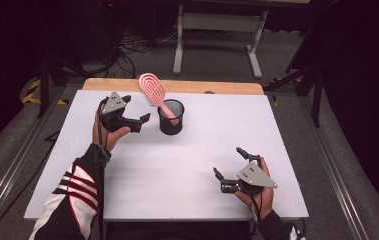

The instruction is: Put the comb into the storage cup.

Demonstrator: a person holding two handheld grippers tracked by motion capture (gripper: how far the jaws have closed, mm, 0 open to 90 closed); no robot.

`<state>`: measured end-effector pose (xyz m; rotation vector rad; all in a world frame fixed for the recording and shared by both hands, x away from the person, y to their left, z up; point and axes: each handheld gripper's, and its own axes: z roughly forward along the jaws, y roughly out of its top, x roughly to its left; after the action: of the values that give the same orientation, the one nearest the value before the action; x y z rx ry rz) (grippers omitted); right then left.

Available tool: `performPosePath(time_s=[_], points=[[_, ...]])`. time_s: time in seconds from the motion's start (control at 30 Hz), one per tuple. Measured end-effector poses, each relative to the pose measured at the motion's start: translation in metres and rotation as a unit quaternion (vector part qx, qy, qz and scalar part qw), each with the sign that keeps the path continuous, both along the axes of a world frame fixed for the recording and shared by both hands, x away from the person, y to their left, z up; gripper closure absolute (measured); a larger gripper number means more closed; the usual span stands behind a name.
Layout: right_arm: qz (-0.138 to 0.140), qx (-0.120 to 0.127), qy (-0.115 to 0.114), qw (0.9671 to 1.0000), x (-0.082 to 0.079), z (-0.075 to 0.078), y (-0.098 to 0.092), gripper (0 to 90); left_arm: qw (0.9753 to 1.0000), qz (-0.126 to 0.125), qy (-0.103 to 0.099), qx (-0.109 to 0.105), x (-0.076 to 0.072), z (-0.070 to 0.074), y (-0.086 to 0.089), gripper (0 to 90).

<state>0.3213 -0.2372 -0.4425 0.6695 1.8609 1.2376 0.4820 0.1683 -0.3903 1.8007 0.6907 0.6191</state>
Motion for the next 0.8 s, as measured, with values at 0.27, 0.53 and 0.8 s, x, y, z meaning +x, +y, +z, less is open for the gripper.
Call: performPosePath(time_s=[0.27,0.53,0.8], points=[[0.001,-0.002,0.000,1.0000,0.001,-0.001,0.001,6.1,0.9999,-0.014,-0.009,0.003,-0.013,-0.006,0.000,5.4],[0.001,-0.002,-0.001,1.0000,0.001,0.000,0.000,6.1,0.9996,-0.016,-0.023,0.000,-0.026,-0.009,-0.002,6.1],[0.001,-0.003,0.000,1.0000,0.001,0.000,0.000,6.0,0.9992,-0.024,-0.031,0.000,-0.034,-0.009,-0.006,6.1]])
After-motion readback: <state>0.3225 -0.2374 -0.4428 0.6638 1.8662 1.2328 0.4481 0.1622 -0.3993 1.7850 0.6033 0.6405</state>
